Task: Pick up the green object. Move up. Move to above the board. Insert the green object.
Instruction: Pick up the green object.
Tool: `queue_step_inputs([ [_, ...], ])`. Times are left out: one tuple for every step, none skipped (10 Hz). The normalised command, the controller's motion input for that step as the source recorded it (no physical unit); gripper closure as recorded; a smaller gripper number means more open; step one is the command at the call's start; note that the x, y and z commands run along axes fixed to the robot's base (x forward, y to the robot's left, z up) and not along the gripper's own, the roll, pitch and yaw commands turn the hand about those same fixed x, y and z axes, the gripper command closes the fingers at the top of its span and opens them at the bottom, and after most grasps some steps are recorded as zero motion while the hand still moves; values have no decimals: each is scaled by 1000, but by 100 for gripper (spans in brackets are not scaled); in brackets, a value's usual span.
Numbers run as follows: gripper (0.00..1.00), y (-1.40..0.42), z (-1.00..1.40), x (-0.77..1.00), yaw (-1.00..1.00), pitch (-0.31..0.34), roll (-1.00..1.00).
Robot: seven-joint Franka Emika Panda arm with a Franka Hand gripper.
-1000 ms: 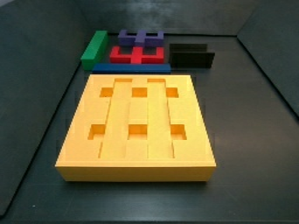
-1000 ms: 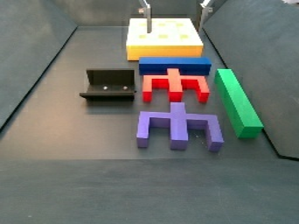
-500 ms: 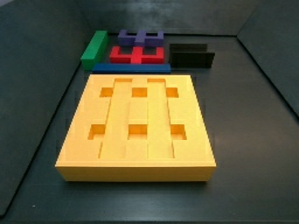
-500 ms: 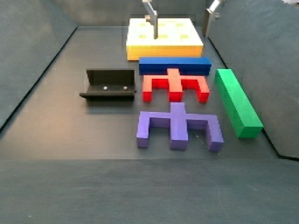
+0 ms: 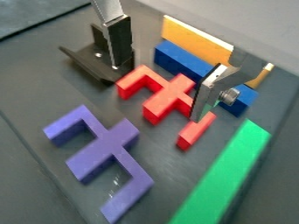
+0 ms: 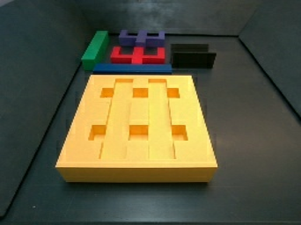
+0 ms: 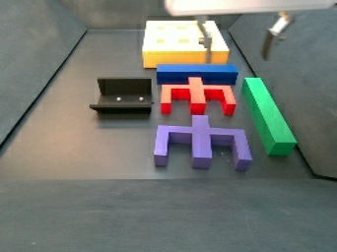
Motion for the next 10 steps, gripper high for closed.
queue_step_inputs([
  [0, 0, -11, -706, -197, -107, 0],
  [0, -80, -251, -360, 0, -189, 39],
  [0, -243, -577, -271, 63, -221, 164],
  [0, -240, -677, -383, 111, -237, 206],
  [0, -146, -614, -497, 146, -294, 151],
  [0, -71, -506, -446, 129, -291, 126],
  [0, -34, -489, -429, 100, -254, 119],
  [0, -43, -391, -249, 80, -176, 120],
  [0, 0, -331, 23, 0, 0, 129],
  [0, 0, -434, 0, -57, 0, 121],
])
